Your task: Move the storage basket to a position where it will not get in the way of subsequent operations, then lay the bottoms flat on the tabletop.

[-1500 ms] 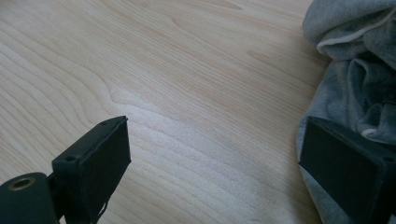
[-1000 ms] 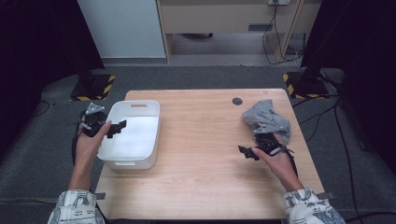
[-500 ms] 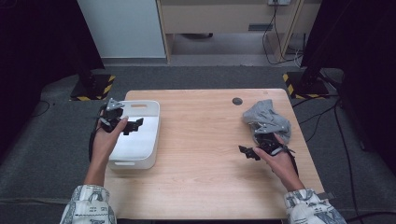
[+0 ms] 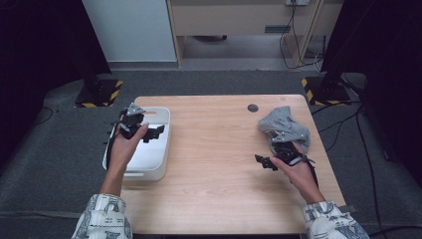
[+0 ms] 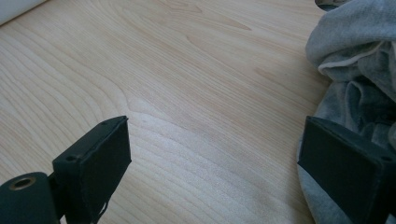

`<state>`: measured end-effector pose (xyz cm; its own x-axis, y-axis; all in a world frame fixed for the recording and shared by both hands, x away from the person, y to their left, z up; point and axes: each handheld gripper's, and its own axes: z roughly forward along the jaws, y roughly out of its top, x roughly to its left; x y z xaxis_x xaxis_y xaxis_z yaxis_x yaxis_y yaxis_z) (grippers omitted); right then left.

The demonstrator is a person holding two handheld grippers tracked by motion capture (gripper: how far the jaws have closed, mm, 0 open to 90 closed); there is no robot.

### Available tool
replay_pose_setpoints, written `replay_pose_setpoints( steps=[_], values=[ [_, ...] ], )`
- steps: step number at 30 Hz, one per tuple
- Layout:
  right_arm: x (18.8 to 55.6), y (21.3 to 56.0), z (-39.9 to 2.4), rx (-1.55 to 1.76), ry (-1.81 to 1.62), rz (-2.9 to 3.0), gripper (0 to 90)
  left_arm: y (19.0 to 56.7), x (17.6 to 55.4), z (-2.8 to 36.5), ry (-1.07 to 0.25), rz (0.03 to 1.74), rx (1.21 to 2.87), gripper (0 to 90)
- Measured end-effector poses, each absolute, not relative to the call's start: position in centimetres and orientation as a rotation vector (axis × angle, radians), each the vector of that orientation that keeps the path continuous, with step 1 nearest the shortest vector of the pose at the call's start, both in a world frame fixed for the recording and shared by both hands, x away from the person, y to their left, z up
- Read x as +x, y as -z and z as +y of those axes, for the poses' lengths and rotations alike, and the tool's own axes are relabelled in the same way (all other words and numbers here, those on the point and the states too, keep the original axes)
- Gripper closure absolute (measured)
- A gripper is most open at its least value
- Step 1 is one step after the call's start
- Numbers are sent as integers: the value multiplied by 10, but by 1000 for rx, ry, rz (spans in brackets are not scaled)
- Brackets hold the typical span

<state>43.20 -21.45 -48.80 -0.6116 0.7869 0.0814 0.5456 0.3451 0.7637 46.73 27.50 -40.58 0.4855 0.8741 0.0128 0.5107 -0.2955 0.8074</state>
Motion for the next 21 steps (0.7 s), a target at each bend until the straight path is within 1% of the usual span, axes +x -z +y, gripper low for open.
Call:
replay_pose_setpoints(
  steps=[5, 11, 21],
  values=[
    [431, 485, -213, 1182, -1148, 2308, 101, 403, 467, 263, -577, 1124, 1956, 32],
    [429, 473, -214, 1158, -1182, 2278, 106, 403, 469, 239, -551, 1080, 1972, 31],
    [430, 457, -229, 1166, -1206, 2193, 173, 411, 474, 188, -493, 1002, 2026, 34]
  ],
)
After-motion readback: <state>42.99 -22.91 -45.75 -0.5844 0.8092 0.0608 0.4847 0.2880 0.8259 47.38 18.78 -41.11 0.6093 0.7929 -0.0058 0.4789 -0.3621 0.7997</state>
